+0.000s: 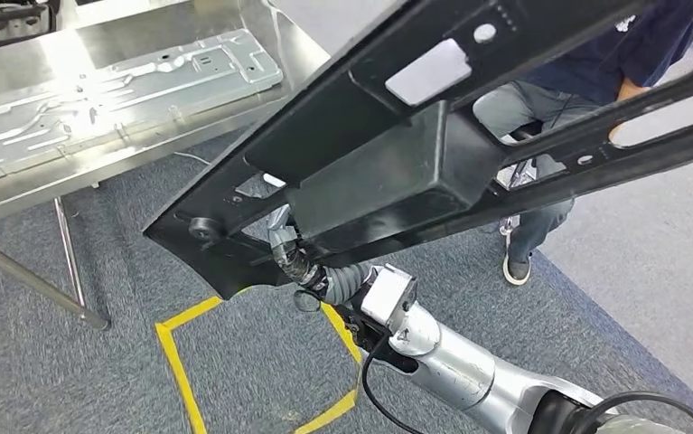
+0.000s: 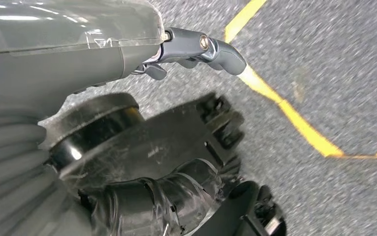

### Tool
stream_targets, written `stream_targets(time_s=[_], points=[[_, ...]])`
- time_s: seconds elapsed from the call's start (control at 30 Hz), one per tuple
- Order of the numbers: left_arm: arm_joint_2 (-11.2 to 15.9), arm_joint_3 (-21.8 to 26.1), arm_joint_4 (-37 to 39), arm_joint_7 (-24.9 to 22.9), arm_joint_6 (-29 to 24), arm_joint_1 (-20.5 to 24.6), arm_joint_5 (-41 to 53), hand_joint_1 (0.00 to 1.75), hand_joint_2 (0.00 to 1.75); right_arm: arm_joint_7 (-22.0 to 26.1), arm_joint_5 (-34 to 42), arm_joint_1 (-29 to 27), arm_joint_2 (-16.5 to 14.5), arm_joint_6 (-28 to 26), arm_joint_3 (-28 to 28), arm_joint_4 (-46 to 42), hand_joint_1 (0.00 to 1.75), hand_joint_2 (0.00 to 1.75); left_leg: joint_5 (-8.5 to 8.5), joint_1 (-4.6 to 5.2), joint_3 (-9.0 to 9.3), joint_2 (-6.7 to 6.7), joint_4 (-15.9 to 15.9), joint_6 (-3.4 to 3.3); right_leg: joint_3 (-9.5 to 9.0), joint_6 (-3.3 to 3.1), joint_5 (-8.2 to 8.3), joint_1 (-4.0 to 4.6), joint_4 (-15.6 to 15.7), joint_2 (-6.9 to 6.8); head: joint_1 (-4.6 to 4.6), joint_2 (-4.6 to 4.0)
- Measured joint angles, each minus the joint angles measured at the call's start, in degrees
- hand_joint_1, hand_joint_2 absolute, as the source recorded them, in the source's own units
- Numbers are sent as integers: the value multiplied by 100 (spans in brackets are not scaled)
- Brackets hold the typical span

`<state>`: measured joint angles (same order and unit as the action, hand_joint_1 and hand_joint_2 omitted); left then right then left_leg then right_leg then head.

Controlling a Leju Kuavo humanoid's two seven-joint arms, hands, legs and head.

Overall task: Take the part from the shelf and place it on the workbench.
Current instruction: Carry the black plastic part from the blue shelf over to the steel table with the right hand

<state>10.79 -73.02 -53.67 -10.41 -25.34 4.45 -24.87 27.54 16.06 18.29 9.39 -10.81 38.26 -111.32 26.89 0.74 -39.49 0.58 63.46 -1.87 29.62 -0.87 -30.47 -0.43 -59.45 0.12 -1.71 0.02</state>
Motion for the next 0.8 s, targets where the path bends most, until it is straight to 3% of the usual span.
stream_targets(time_s=[0.03,0.07,0.13,0.2,0.3,0.37,0.4,0.43,0.5,0.57,0.7,0.73,0.8], points=[[2,0,5,2,-1,-2,0,0,175,4,3,1,-1,1,0,4,175,175,-198,44,56,6,-227,-49,-51,28,-49,-5,19,4,1,-1],[4,0,10,3,-1,-6,-2,0,175,7,5,0,-3,1,-1,8,175,175,-294,76,82,11,-332,-86,-89,58,-70,-10,32,11,1,-1],[4,-1,15,7,-1,-12,-1,0,175,10,5,-1,-4,2,-2,11,175,175,-277,87,179,28,-443,-130,-122,125,-65,-15,19,16,3,-1],[1,-1,17,10,-3,-10,1,0,175,9,5,5,-4,2,-5,12,175,175,-269,58,319,30,-538,-157,-30,171,-53,-19,-228,16,-1,-1],[-5,-2,22,14,-3,13,0,0,175,9,5,2,-3,2,-9,14,175,175,-161,39,481,32,-583,-201,558,216,-326,-27,-1156,13,-8,1],[-10,-1,23,16,0,17,0,0,175,9,5,-12,-3,2,-9,17,175,175,-51,33,593,41,-577,-199,933,247,-537,-42,-1498,12,-8,0],[-14,-1,23,16,2,8,-1,0,175,9,5,-15,-2,2,-9,19,175,175,11,27,666,48,-568,-190,1001,267,-498,-53,-1422,11,-7,0],[-18,0,23,16,2,-1,-1,0,175,9,5,-15,-2,2,-10,20,175,175,80,15,748,54,-553,-175,983,287,-321,-66,-1171,11,-7,0],[-25,0,25,17,3,-8,0,0,175,9,5,-15,-1,1,-12,27,175,175,240,-6,888,67,-491,-114,848,319,220,-86,-491,9,-7,-1],[-27,0,31,19,2,12,1,0,175,11,4,-19,-3,1,-15,33,175,175,368,-6,918,77,-440,-37,772,262,487,-76,-162,5,-7,-1],[-27,0,35,22,9,31,2,0,175,9,3,-12,-3,5,-17,30,175,175,463,-10,897,56,-241,61,652,81,422,-70,-126,11,-4,1],[-27,0,36,24,15,39,2,0,175,9,4,-4,-4,7,-18,29,175,175,512,-22,775,40,-9,88,586,50,394,-71,-106,8,-4,1],[-28,0,36,26,33,51,2,0,175,9,8,5,-5,10,-18,29,175,175,690,-40,332,12,689,136,468,17,321,-60,-68,-3,-2,1]])
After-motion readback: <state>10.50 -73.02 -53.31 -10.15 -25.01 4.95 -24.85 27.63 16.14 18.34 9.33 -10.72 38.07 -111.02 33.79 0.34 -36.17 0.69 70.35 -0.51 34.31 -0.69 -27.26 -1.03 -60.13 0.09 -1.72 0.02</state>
